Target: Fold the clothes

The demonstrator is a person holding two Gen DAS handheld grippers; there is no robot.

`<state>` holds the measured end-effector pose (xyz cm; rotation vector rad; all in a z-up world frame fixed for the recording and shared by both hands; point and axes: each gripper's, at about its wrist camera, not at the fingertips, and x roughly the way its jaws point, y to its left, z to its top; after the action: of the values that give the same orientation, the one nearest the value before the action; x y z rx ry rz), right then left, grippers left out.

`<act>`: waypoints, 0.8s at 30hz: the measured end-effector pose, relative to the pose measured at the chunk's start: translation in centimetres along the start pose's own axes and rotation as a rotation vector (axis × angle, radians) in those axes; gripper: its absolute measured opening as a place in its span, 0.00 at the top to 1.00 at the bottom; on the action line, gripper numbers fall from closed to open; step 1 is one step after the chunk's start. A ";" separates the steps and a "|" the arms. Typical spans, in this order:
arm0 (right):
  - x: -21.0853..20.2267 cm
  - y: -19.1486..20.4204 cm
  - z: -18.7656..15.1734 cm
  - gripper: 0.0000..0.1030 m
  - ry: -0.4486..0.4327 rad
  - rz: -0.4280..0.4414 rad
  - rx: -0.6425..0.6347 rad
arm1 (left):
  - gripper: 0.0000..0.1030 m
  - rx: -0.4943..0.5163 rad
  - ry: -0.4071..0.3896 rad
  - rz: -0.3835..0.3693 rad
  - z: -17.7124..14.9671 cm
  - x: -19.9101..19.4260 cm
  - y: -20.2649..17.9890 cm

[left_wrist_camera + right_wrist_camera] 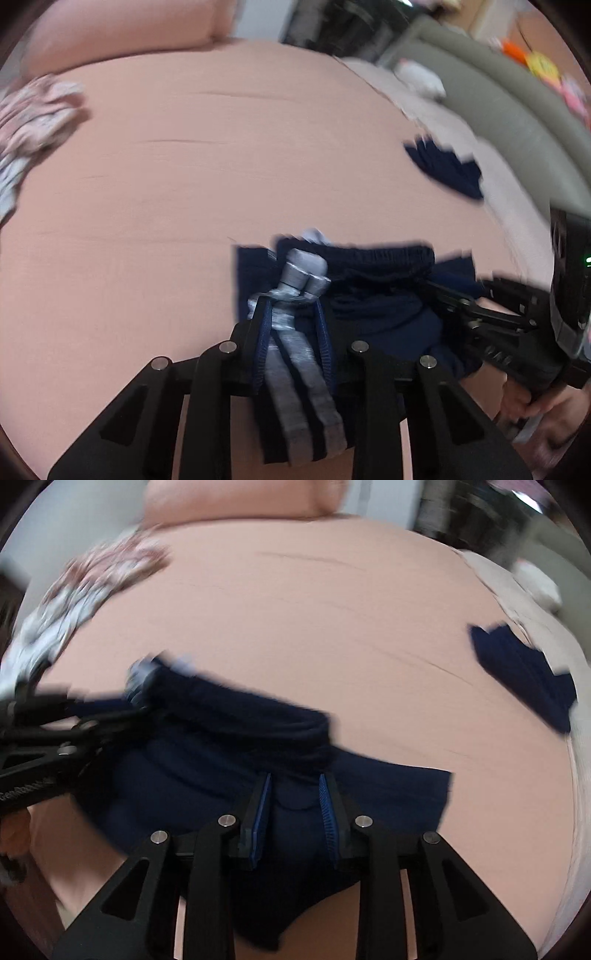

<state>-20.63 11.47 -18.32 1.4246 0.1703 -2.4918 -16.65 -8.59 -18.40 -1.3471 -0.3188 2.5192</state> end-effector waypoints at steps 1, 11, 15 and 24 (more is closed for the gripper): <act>-0.7 -1.2 0.1 0.74 -0.005 0.012 0.049 | 0.72 -0.021 -0.022 0.000 0.1 -0.8 0.5; -5.9 -2.0 -5.5 0.56 0.036 0.210 0.125 | 0.51 -0.233 0.094 -0.057 -5.5 -2.4 1.0; -3.9 -1.9 -6.9 0.56 0.037 0.212 0.129 | 0.58 -0.214 0.106 -0.057 -5.9 0.5 -1.2; -5.5 -1.0 -8.1 0.89 0.023 0.189 -0.008 | 0.85 -0.087 0.091 -0.048 -6.8 -2.0 -3.5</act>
<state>-11.53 15.24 -17.73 1.3966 0.0472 -2.3205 -9.45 -5.54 -19.47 -1.4630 -0.4415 2.4222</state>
